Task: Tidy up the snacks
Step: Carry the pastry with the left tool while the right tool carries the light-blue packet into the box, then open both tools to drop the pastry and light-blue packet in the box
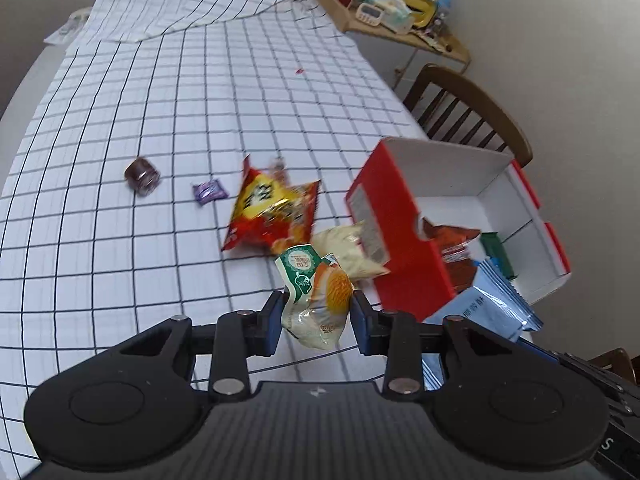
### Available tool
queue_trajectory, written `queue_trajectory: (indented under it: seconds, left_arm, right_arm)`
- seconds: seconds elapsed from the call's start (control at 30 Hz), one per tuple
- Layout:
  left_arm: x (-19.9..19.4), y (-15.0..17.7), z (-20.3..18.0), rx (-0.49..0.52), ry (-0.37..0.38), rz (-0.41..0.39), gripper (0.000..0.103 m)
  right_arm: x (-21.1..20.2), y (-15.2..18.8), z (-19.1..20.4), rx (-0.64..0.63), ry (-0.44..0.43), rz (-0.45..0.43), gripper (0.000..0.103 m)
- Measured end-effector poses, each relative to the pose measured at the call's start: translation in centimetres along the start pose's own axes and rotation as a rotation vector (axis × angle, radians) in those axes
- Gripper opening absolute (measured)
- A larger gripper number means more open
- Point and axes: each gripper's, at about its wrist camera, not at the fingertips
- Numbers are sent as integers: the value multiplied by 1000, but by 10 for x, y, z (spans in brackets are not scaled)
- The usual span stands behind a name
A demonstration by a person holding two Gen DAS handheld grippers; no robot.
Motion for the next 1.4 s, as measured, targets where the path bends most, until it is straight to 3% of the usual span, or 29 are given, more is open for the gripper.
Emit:
queue_trajectory:
  seconds: [0.37,0.7,1.1,1.4]
  left_arm:
    - [-4,-28,-79,74,19,-53,34]
    - [36,-46,-142,119,5,-38,34]
    - [96,-56,-175,90,-23,56,34]
    - [128,-58,-196,116,6,101,34]
  right_arm:
    - [-33,-37,-42,-10,12,-77,14]
    - [-42,-60,-103,23,58,-88,14]
    - [-18,-76,-171,95,128,-12,14]
    - [9,-81,-205,142,162,56,14]
Point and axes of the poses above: each gripper's, at about its wrist camera, not at the fingertips, and x roughly the way its jaws point, z to its left, y to its underside, and after that the axes turned 11 degrees about z, right-handed
